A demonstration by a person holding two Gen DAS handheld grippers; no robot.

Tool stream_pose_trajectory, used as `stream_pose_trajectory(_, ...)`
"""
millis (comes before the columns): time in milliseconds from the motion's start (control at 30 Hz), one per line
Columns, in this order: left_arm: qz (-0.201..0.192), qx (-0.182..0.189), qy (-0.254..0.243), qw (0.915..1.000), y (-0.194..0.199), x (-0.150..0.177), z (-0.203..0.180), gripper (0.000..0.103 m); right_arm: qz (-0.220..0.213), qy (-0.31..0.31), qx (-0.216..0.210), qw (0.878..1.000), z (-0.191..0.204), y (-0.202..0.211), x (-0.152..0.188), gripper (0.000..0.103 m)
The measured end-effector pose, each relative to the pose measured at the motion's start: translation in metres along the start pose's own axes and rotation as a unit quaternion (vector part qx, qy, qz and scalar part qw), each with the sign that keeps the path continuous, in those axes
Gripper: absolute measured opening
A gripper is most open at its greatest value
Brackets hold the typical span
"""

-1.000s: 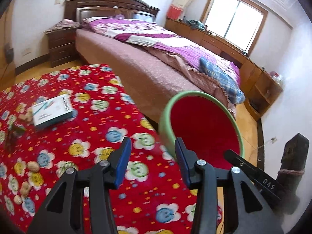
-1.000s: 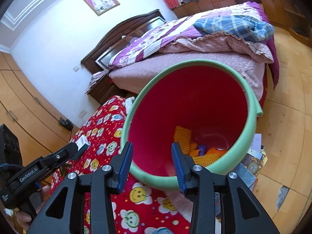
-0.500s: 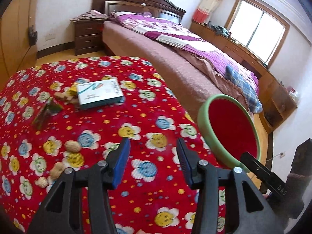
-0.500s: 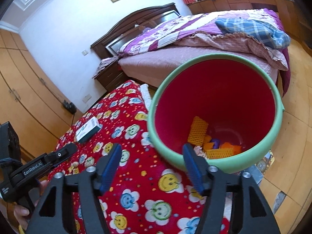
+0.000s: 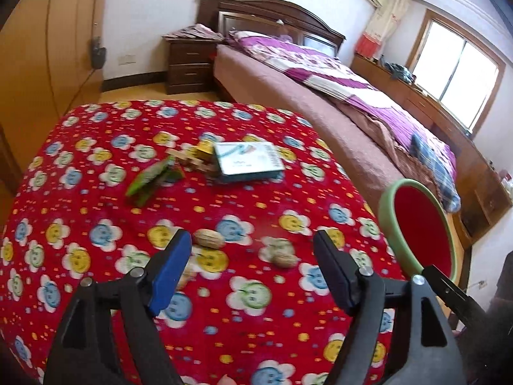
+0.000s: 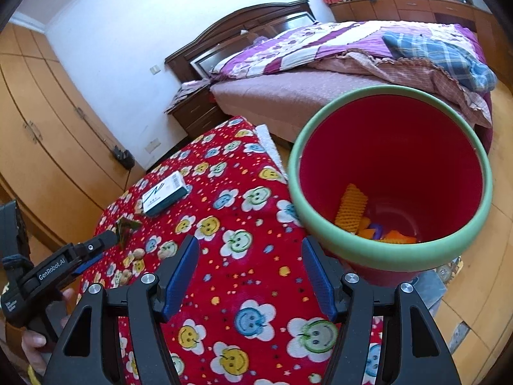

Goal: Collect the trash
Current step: 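Move both tools back over the bedspread toward the remaining trash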

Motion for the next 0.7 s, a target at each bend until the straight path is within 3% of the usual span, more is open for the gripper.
stream_pose_trajectory(133, -0.006, -0.013, 0.010, 0.9998, 0.003, -0.005, 0.020, 0.085, 0.006, 0.003, -0.003, 1.000, 0.006, -0.006, 0.002, 0.068)
stream_pose_trajectory(300, -0.013, -0.039, 0.022, 0.9989, 0.003, -0.013, 0.047, 0.086, 0.015, 0.007, -0.006, 1.000, 0.014, -0.017, 0.005, 0.073)
stream_pose_trajectory(700, 0.002, -0.078, 0.032, 0.9964, -0.020, -0.027, 0.098, 0.089, 0.030, 0.026, -0.006, 0.999, 0.032, -0.043, 0.004, 0.073)
Point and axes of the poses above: each gripper's, at about its wrist camera, not at the fingertips, and y roughly against the way its jaws point, z to its left, x to its underside, the point moved 8 cm from there along -y, roughly the way its jaws point, and after that the axes turned 1 degree about -z, right-handed, at the moved point
